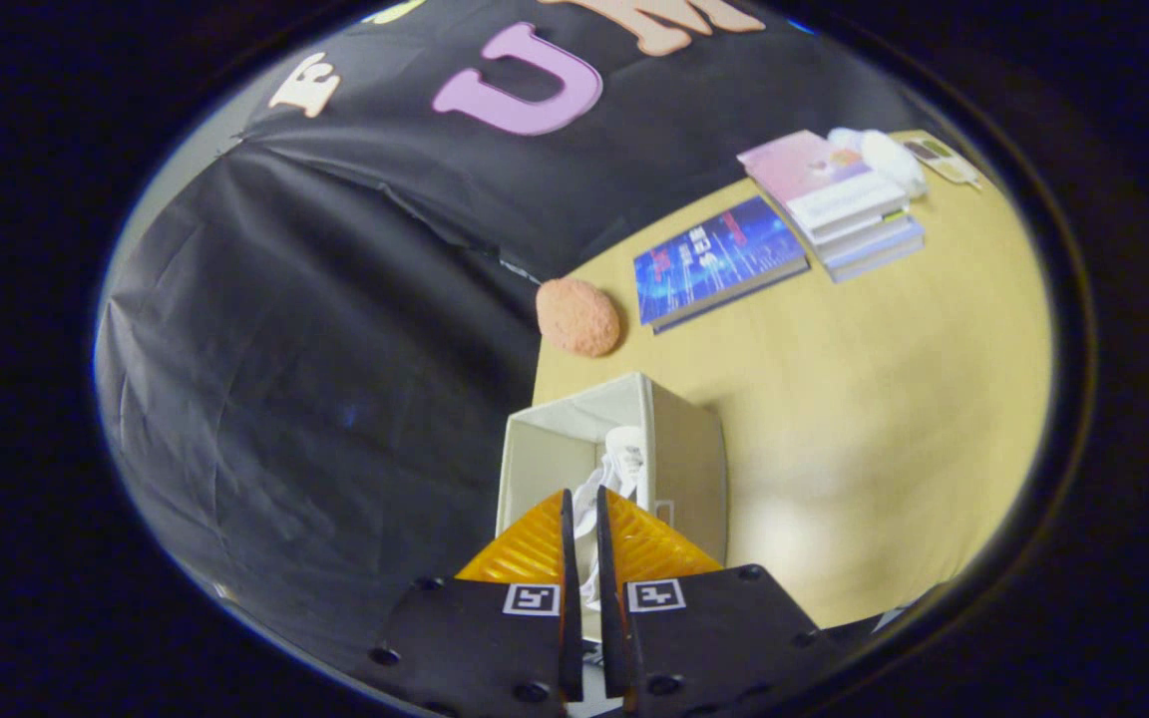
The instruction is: Open the storage box then place both shoes into the box .Put the left shoe in first, then the right shoe, with the right side of both shoes facing outward in a uniform manner.
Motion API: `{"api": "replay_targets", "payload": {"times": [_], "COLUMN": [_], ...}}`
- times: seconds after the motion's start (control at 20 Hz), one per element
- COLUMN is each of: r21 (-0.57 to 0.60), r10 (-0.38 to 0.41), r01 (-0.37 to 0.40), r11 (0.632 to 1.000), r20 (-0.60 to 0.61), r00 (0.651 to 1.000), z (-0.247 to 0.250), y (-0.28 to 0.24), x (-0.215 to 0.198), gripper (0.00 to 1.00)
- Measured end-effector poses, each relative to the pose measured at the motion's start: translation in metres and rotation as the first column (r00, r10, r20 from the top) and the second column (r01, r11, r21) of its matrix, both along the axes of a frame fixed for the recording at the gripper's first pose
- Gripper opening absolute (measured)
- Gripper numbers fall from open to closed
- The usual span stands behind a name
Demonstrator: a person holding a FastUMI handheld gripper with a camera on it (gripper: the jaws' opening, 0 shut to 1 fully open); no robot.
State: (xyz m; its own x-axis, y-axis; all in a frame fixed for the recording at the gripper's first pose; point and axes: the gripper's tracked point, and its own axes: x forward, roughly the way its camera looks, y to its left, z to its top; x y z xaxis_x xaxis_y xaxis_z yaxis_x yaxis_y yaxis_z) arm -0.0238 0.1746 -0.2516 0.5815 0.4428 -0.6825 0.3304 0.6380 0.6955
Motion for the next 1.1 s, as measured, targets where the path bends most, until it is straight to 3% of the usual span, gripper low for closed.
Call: {"api": "replay_targets", "payload": {"times": [0.15,0.3,0.4,0.7,0.85,1.1], "r21": [-0.110,-0.206,-0.266,-0.476,-0.499,-0.468], "r10": [-0.002,0.006,0.021,0.120,0.128,0.061], "r01": [0.019,0.057,0.093,0.233,0.302,0.390], "r11": [0.994,0.977,0.960,0.848,0.812,0.793], "r20": [0.150,0.294,0.395,0.600,0.659,0.698], "r00": [0.989,0.956,0.918,0.791,0.742,0.714], "z": [0.038,0.081,0.113,0.213,0.257,0.290], "y": [-0.032,-0.060,-0.079,-0.133,-0.154,-0.203], "x": [0.014,0.025,0.034,0.049,0.050,0.052], "gripper": [0.11,0.11,0.10,0.10,0.10,0.10]}}
